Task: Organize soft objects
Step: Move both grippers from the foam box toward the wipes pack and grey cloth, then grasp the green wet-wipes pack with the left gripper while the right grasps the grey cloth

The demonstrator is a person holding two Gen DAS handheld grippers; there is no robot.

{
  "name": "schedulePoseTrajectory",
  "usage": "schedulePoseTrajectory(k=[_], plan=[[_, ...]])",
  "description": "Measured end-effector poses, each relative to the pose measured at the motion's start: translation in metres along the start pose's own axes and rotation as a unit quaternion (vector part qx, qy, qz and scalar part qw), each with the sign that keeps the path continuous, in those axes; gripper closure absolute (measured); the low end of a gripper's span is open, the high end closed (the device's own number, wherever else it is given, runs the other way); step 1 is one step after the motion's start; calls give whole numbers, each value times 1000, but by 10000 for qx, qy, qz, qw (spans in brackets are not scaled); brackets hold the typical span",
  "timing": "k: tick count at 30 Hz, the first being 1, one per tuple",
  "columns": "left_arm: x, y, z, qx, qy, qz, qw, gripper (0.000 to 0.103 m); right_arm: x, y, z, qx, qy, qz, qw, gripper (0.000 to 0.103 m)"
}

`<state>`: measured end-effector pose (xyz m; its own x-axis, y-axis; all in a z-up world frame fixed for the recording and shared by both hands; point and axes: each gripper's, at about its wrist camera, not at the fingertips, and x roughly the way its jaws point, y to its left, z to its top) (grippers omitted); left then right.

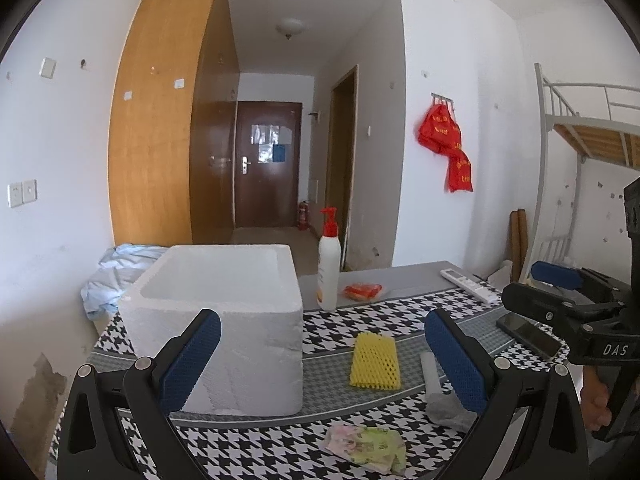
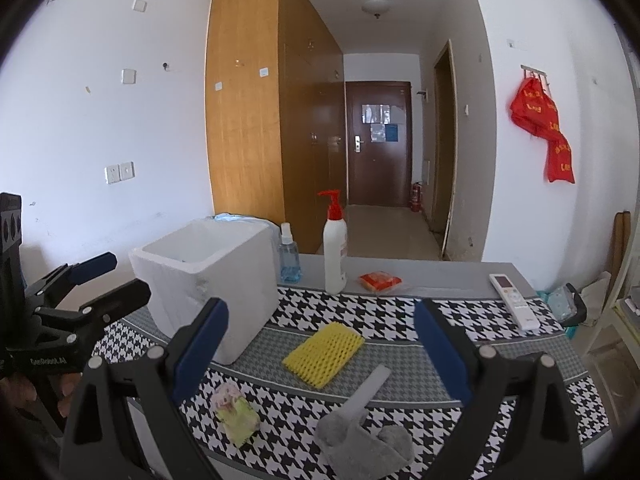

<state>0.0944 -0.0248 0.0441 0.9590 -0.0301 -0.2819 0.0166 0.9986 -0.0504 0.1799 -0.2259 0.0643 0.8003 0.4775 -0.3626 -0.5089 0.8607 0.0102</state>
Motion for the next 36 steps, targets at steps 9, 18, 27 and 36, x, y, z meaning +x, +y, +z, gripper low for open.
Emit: schedulePoseTrajectory(k=[9, 18, 27, 36], plan=[[8, -3, -17, -127, 205, -110, 9996, 1, -6, -4, -17, -1, 58, -94, 9999, 7], [5, -11, -29, 44, 263, -167, 9995, 1, -7, -12, -32, 122, 188, -209, 9995, 7], [14, -17, -45, 113, 608, -225, 9978, 1, -6, -17, -51, 158, 423, -268, 9986, 7], [28, -21, -64, 168, 1058, -212, 9940, 1, 1, -27, -66, 319, 628, -319, 9970, 7]])
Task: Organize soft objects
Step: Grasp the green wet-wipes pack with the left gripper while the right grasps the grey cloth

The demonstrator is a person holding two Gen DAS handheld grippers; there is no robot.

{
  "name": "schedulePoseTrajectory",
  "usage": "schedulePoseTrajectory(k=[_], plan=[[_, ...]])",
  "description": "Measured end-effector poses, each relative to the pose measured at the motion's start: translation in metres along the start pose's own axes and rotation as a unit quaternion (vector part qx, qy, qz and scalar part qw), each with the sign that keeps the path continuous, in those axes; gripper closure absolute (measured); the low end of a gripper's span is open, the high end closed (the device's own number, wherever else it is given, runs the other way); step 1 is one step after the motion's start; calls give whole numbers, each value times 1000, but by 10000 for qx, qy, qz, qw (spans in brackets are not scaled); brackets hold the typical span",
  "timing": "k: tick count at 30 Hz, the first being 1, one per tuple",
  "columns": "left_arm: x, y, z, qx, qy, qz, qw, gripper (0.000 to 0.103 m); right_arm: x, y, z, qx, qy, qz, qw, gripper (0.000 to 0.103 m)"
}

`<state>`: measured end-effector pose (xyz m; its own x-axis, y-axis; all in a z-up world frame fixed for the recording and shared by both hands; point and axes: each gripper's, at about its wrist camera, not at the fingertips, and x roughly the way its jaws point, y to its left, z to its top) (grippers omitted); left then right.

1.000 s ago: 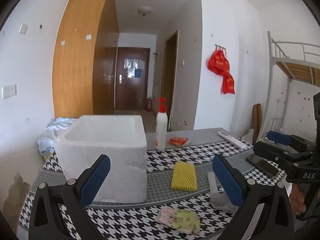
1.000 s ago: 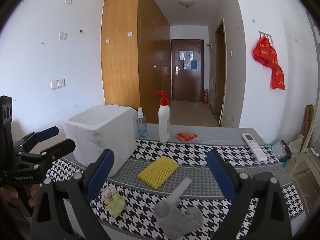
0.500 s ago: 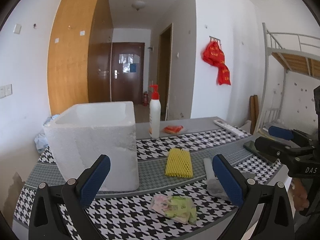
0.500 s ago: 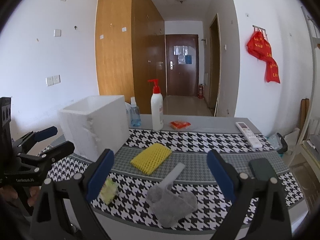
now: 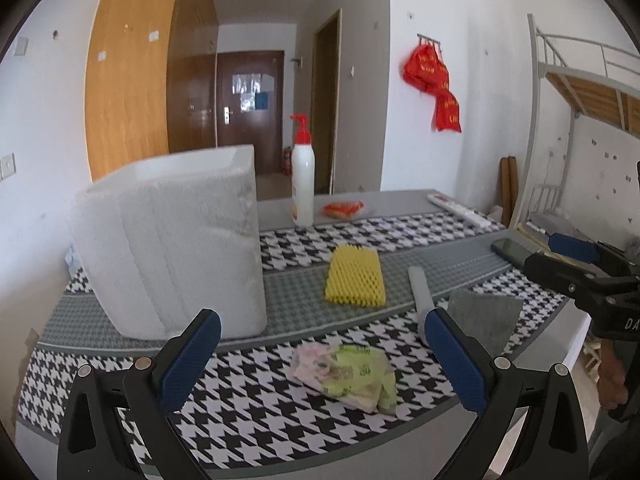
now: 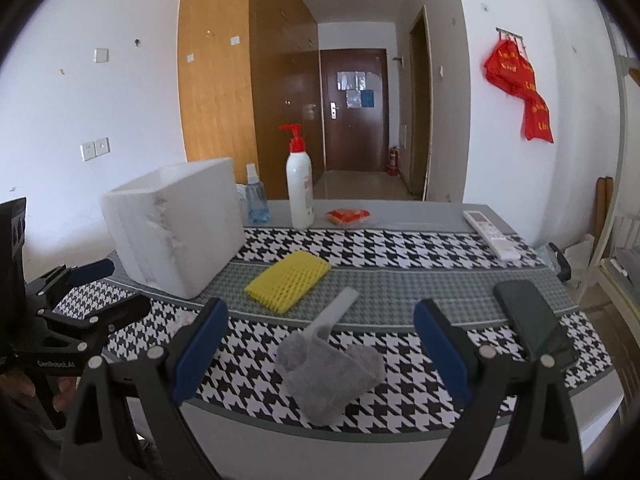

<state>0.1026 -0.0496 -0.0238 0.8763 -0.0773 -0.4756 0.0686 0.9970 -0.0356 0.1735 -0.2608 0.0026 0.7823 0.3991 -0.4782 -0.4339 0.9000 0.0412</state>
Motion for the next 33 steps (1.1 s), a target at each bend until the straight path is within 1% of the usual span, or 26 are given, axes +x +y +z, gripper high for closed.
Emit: schedulePoseTrajectory(k=[8, 13, 18, 27, 33], plan=[[21, -6, -11, 23, 385, -45, 9992, 1, 14, -3, -12, -65, 291, -45, 9995, 7], [33, -6, -16, -36, 581, -103, 9983, 1, 23, -9, -17, -8, 446, -38, 9990, 7], [44, -9, -22, -6, 760, -80, 9971, 1, 29, -14, -20, 86, 562, -32, 9984, 7], [60, -13, -27, 62, 984, -50, 9951, 1, 35, -18, -24, 103, 658, -7, 9978, 7], [64, -19, -29, 180, 1051, -20, 9943, 1, 36, -22, -26, 153, 705, 15, 9974, 7]])
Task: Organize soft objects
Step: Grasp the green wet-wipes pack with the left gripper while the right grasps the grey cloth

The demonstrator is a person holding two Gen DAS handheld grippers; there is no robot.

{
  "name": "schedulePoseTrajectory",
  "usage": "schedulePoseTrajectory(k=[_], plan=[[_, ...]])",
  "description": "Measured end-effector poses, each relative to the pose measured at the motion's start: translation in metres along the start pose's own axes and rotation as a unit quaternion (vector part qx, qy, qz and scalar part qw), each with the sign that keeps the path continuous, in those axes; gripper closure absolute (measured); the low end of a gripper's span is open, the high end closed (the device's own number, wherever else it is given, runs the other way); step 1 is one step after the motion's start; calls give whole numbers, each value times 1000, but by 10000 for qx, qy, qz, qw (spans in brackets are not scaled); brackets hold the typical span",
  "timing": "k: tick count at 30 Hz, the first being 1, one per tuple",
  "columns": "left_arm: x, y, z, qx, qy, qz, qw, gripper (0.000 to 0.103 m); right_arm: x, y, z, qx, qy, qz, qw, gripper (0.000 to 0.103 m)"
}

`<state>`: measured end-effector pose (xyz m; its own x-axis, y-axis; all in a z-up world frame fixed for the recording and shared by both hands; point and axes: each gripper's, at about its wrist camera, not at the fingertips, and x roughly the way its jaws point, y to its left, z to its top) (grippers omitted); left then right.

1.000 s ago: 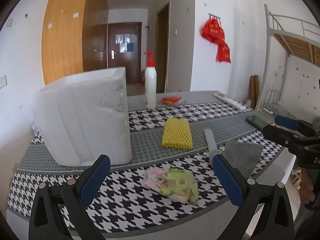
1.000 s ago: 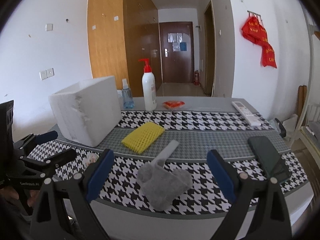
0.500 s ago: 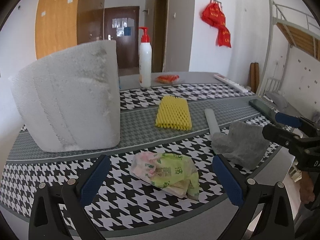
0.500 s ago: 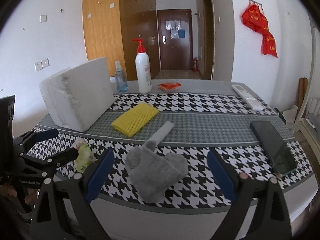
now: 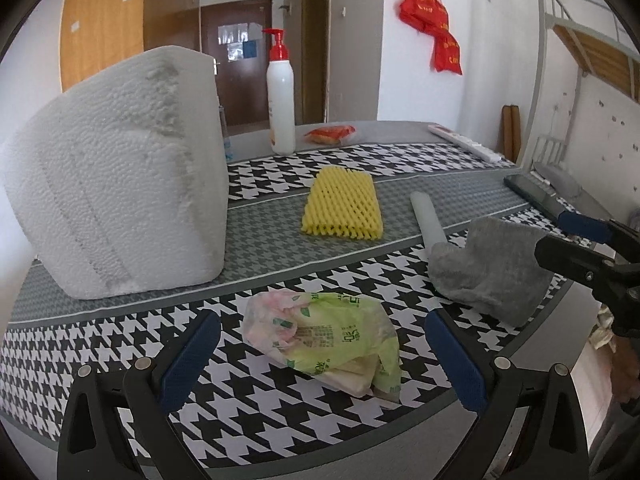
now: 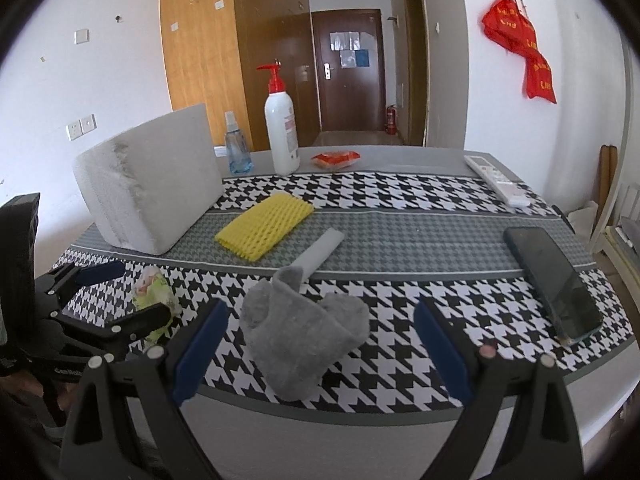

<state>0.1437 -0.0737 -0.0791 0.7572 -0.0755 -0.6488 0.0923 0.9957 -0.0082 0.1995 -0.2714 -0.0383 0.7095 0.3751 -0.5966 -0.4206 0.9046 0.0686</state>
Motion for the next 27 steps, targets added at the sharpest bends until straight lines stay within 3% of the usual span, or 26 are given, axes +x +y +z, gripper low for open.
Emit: schedulePoseTrajectory(k=[15, 23, 27], plan=[[15, 0, 2, -87, 241, 12, 9997, 1, 9, -5, -4, 77, 52, 57, 9999, 7], [26, 5, 2, -234, 461, 9, 9987, 20, 13, -2, -8, 0, 129, 149, 9998, 7], [26, 7, 3, -268, 462, -26, 9986, 25, 19, -1, -10, -16, 210, 202, 9996, 7]])
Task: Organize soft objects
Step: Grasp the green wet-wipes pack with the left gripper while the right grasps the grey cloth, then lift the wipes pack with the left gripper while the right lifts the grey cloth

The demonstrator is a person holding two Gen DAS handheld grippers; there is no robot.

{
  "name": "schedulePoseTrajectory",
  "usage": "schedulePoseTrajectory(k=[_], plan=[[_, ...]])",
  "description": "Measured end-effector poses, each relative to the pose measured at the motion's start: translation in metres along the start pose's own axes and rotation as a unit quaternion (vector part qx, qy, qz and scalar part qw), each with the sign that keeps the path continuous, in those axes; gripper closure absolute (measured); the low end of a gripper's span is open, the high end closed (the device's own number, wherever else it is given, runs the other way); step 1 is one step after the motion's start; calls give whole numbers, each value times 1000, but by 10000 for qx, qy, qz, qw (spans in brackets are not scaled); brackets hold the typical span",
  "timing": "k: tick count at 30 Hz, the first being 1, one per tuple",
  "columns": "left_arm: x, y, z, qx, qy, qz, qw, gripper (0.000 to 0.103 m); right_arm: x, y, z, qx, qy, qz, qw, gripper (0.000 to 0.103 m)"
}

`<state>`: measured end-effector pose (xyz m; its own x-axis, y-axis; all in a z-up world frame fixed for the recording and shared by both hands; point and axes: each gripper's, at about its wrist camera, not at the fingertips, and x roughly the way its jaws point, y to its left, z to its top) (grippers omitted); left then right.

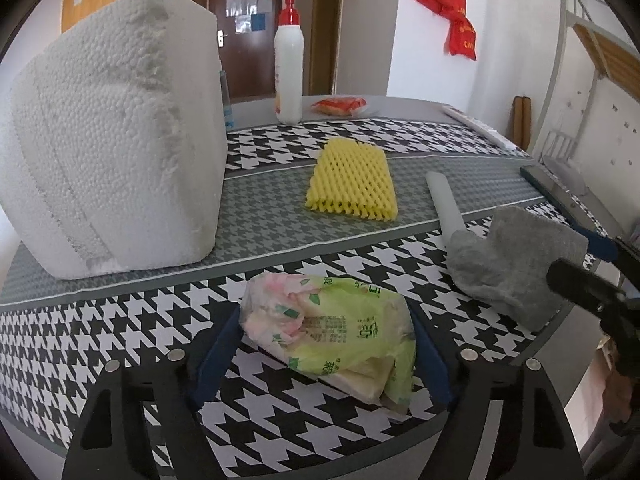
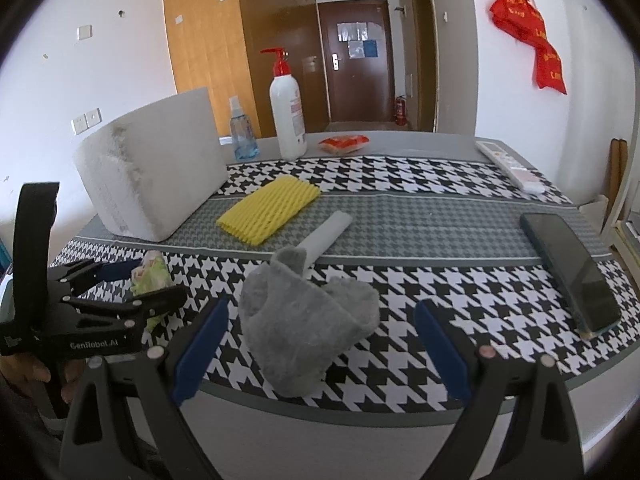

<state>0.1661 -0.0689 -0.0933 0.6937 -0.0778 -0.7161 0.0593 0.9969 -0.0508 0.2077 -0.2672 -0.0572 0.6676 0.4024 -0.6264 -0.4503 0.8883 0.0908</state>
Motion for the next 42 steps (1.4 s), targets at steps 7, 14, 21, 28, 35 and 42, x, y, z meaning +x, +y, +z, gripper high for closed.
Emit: schedulePoseTrajectory(k=[7, 14, 21, 28, 35, 42], plan=[[-1, -1, 1, 45, -18, -29, 10000, 29, 7, 3, -2, -49, 92, 110, 9999, 7], [-5, 2, 1, 15, -103, -46, 9999, 29, 11, 6, -3, -175, 161, 70, 9997, 10], [-12, 2, 1, 33, -205, -124, 9997, 29, 16, 5, -7, -193, 446, 74, 9988, 47], [-15, 2, 2, 74, -265, -132, 9995, 29, 18, 2, -9, -107, 577, 91, 9982, 86], [-21, 3, 5, 72, -350, -120, 9993, 29, 9, 0, -3, 11, 438, 146, 9989, 93], [-27, 8, 6, 8, -433, -123, 9990, 29, -2, 2, 8, 86, 192, 232, 9995, 93]])
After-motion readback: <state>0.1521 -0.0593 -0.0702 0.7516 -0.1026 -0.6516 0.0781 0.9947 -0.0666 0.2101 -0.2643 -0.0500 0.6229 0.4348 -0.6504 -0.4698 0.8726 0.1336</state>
